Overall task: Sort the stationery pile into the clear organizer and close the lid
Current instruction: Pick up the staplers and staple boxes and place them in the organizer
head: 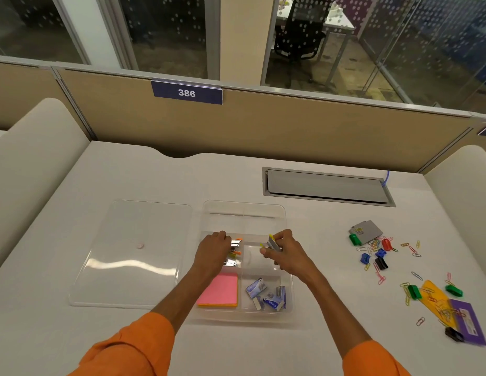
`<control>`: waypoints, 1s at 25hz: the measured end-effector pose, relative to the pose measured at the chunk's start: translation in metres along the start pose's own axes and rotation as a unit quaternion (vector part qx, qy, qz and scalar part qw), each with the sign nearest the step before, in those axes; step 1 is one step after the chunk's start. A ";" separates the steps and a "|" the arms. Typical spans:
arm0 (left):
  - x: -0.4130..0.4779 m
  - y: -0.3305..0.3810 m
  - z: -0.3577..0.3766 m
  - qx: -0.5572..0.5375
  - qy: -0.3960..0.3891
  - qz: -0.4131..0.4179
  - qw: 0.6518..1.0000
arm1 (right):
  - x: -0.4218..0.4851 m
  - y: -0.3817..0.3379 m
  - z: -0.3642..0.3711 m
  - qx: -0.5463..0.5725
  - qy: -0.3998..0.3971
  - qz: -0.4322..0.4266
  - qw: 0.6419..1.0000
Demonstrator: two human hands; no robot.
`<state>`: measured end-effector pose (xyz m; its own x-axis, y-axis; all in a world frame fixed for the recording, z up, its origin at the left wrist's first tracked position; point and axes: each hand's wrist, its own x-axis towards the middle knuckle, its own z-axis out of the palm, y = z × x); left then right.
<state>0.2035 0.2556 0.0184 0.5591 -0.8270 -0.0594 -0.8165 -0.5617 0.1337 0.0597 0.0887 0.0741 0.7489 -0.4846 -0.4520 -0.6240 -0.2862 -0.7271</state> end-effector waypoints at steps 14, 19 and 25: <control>-0.042 -0.046 -0.032 -0.312 0.235 -0.154 0.908 | 0.027 -0.049 0.066 -0.150 -0.101 -0.101 0.978; -0.053 -0.048 -0.026 -0.323 0.235 -0.157 0.903 | 0.040 -0.051 0.095 -0.309 -0.066 -0.153 0.936; -0.059 -0.047 -0.013 -0.320 0.211 -0.155 0.910 | 0.044 -0.042 0.105 -0.389 -0.011 -0.210 0.897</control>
<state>0.2112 0.3314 0.0284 0.8639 -0.4719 0.1759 -0.4350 -0.5232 0.7328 0.1423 0.1669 0.0308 0.9530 -0.1860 -0.2390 -0.2473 -0.9336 -0.2593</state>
